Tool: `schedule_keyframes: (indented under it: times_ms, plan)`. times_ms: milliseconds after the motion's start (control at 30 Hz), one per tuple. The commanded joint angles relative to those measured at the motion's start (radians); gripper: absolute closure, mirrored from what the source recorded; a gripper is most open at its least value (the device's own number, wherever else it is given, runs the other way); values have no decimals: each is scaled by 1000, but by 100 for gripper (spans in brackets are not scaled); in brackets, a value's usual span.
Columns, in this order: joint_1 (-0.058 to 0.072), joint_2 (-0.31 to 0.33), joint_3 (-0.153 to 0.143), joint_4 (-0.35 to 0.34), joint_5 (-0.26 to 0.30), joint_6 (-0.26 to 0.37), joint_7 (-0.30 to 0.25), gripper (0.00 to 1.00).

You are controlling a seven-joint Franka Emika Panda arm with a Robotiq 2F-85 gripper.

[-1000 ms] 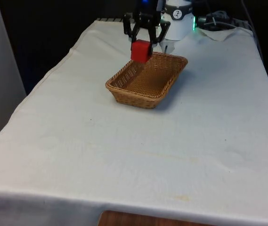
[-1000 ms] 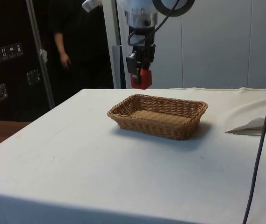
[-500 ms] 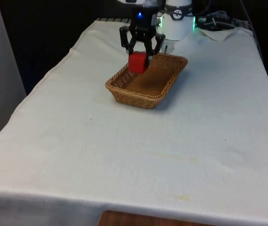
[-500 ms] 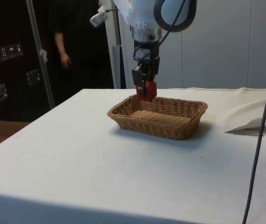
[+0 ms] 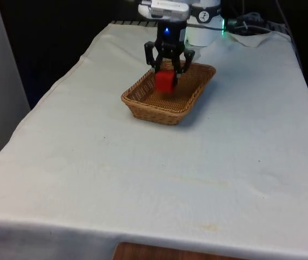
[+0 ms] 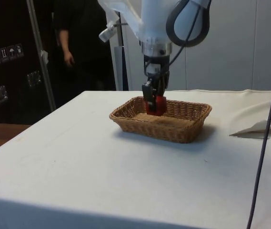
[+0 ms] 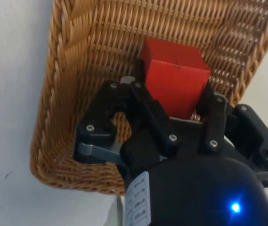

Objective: Pick up the cube and place it into the basket.

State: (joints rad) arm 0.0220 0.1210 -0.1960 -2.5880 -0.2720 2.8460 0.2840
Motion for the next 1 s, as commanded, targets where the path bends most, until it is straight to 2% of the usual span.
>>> schedule_keyframes:
  times_ms: [0,167,200,300,567,600,700,733,767,833,867,967]
  plan:
    - [1,22,-4,2,-8,26,8,99]
    - [-1,66,-6,6,-2,62,3,99]
    - [0,60,-4,6,0,49,0,99]
    - [-1,80,-4,6,3,77,0,99]
    - [-1,82,-4,7,2,74,-1,97]
    - [-1,82,-5,8,2,74,-1,92]
    - [-1,82,-5,8,1,73,-1,64]
    - [-1,83,-5,8,1,73,-1,45]
    - [-1,83,-5,8,1,73,-1,30]
    - [-1,83,-6,9,0,72,-1,11]
    - [0,83,-6,9,0,72,-1,3]
    - [0,83,-6,9,0,72,-1,0]
